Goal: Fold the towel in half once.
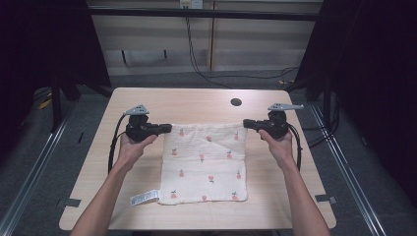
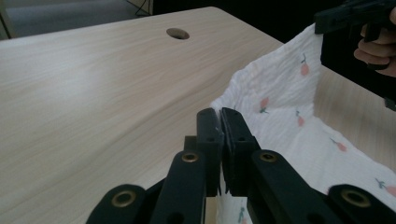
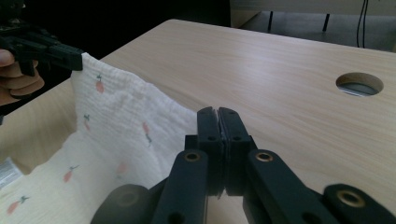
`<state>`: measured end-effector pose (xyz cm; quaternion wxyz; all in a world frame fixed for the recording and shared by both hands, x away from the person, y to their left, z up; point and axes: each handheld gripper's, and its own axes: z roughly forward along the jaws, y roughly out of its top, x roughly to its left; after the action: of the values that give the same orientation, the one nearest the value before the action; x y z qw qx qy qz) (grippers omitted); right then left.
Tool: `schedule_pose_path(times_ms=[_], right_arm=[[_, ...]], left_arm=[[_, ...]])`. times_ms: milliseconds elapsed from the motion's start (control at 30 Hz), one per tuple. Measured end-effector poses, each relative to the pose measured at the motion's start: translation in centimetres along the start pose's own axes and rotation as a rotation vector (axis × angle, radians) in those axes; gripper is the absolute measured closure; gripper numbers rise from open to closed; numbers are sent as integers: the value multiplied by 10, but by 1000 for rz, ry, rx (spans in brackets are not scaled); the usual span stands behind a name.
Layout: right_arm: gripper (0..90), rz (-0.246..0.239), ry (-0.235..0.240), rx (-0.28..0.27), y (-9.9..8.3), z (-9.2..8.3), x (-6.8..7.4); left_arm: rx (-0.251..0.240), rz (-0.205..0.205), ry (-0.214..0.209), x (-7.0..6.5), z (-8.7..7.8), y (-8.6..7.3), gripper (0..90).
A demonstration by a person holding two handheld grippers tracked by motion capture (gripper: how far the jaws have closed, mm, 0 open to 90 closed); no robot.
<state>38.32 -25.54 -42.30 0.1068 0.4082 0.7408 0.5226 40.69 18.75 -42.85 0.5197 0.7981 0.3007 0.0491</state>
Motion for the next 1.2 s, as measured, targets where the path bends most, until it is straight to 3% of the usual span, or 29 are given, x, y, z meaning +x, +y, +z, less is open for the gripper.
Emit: schedule_pose_path(times_ms=[67,200,367,533,867,1067,1200], right_arm=[[885,-22,1,15,-4,-2,6],[885,-21,8,27,-13,-4,9],[885,-49,11,39,-15,-13,17],[885,-50,27,8,-15,-24,21],[885,-97,19,30,-21,-40,38],[885,-119,17,45,-26,-50,48],[885,-122,18,58,-37,-56,51]], left_arm=[[30,40,11,-7,-2,-4,871],[14,10,19,-5,-10,-12,870],[20,24,8,-13,-21,-18,871],[21,17,6,-22,-27,-23,871],[50,41,-3,-39,-30,-29,872],[58,87,-13,-58,-39,-28,871],[90,103,-8,-62,-40,-37,871]])
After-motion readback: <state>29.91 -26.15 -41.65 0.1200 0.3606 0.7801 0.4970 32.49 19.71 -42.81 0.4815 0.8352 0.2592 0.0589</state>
